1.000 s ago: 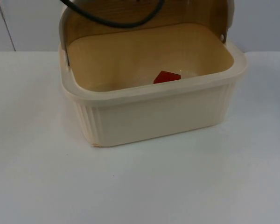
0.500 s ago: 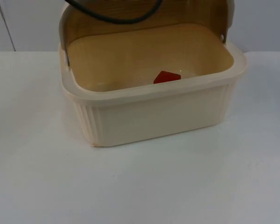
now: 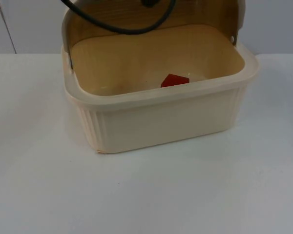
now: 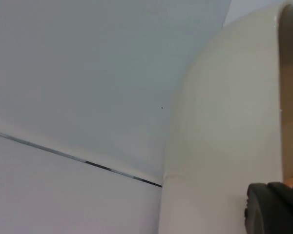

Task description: Open the box lid with the left hand, place the block into the box with the right hand, then close the box lid with the left hand.

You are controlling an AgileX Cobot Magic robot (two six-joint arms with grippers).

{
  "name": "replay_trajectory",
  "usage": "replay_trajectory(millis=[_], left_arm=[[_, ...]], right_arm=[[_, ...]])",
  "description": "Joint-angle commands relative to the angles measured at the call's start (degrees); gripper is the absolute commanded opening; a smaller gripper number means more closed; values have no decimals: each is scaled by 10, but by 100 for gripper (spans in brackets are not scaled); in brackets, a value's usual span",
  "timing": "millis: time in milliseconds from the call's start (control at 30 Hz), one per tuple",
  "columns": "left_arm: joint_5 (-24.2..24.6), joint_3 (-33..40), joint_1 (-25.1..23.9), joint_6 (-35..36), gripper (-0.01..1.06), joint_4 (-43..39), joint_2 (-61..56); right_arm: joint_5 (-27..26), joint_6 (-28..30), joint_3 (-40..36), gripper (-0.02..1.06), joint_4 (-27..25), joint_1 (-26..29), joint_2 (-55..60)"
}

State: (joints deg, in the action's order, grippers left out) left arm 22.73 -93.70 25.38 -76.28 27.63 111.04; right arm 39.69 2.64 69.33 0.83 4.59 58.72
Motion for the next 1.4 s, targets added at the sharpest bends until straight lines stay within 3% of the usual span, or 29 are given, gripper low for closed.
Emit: replay_trajectory(millis=[0,633,1000,1367], left_arm=[[12,-3,-2,1,0,4,-2],[40,-3,-2,-10,0,-2,-2],[109,-3,-2,-9,0,3,-2],[179,-3,-2,64,0,9,-24]], right_arm=[[-4,-2,2,105,1,3,-3],[-1,-2,2,105,0,2,-3],[0,-2,2,105,0,2,-3],[5,-2,2,105,-1,2,-3]])
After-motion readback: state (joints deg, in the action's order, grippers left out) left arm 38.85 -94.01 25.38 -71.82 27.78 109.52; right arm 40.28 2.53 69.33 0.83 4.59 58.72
